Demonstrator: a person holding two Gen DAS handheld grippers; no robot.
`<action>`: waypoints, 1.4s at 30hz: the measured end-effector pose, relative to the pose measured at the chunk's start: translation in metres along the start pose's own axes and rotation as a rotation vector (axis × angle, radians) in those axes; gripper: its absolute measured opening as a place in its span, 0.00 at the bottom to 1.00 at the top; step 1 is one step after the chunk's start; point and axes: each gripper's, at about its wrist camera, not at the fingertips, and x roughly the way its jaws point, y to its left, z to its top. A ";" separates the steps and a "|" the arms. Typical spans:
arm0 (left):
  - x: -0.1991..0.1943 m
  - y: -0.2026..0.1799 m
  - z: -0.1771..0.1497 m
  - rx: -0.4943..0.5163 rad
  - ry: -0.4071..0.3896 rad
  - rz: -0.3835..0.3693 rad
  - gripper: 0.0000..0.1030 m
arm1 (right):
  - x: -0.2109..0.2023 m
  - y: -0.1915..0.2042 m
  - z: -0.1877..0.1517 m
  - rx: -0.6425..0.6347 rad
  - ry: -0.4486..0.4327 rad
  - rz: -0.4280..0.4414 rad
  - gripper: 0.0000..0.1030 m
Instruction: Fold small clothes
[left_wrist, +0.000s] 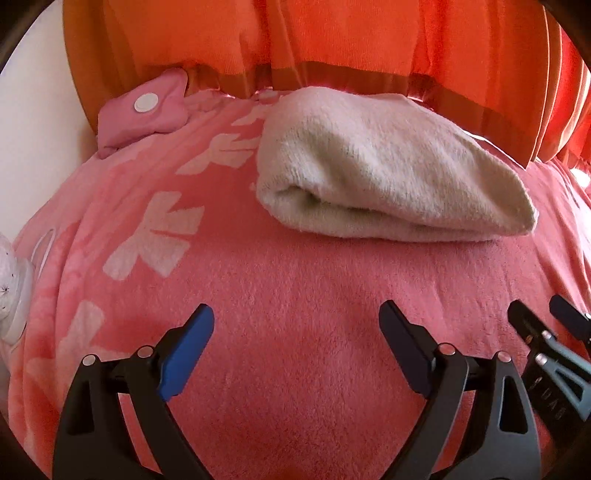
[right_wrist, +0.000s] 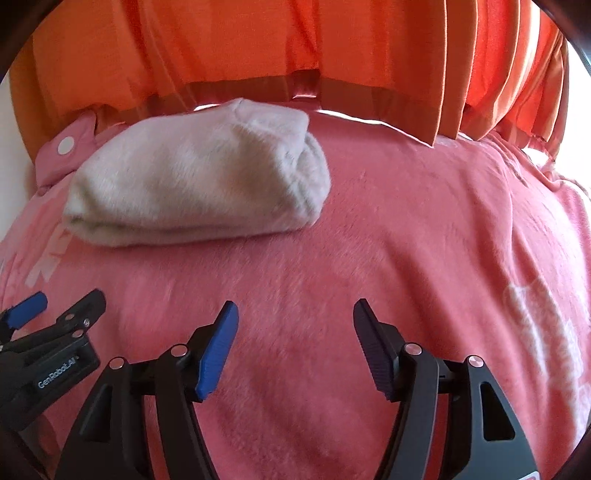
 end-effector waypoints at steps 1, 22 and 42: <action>0.000 -0.001 -0.001 0.000 -0.009 0.000 0.86 | 0.001 0.002 -0.001 -0.003 0.002 0.000 0.61; 0.013 -0.010 -0.009 -0.003 -0.033 0.049 0.86 | 0.014 0.015 -0.008 0.013 -0.019 -0.013 0.62; 0.010 -0.007 -0.009 0.005 -0.050 0.062 0.85 | 0.015 0.015 -0.009 0.015 -0.024 -0.014 0.62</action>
